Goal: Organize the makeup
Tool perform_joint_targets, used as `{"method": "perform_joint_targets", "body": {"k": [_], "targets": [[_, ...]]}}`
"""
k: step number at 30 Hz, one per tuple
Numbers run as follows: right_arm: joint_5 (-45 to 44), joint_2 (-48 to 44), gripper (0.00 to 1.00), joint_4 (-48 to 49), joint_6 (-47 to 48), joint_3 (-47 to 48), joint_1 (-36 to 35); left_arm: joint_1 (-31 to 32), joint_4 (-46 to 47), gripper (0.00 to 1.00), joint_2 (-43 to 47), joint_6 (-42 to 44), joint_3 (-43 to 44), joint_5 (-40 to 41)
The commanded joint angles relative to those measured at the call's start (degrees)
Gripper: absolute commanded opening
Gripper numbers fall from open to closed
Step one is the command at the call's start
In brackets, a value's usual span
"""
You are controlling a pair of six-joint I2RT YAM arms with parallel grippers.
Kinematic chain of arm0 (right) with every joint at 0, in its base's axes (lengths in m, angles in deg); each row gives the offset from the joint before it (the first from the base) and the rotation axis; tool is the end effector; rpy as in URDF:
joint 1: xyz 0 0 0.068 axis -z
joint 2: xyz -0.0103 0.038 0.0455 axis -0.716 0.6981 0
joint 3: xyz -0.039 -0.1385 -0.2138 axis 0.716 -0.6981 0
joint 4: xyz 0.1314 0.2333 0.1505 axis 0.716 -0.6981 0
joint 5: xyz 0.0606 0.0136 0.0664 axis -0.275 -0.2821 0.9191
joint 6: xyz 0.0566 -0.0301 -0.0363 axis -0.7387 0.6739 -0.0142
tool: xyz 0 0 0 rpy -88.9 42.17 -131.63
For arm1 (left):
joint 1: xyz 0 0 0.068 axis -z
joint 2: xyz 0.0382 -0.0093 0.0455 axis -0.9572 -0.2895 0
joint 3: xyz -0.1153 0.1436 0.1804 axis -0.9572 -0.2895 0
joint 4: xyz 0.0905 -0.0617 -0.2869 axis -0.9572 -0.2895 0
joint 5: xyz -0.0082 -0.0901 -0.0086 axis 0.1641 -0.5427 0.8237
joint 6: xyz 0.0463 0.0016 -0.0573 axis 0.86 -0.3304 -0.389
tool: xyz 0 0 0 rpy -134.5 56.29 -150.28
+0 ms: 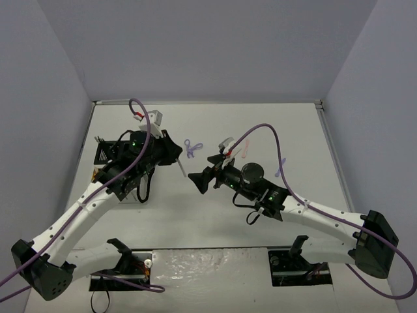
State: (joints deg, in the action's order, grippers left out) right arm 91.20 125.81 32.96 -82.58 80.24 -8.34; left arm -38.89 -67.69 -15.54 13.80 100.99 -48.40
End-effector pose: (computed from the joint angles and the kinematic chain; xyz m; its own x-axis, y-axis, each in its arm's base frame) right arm 0.1981 0.2793 0.2866 -0.0630 0.2543 -0.9651 -0.8458 0.4997 0.1869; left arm 0.2684 -0.1854 0.3562 -0.5506 -0.3735 -0.7465 0.3132 0.7366 -0.5995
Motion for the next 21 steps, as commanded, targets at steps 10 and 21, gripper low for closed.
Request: {"method": "perform_joint_targets", "body": {"k": [10, 21], "targets": [[-15.47, -10.33, 1.0, -3.66, 2.62, -2.77, 1.36, -18.69, -5.69, 0.0, 7.53, 14.21, -3.43, 24.26], [-14.87, -11.96, 1.0, -4.15, 2.33, -5.04, 2.88, -22.6, -4.0, 0.17, 3.58, 10.82, -7.25, 25.48]]}}
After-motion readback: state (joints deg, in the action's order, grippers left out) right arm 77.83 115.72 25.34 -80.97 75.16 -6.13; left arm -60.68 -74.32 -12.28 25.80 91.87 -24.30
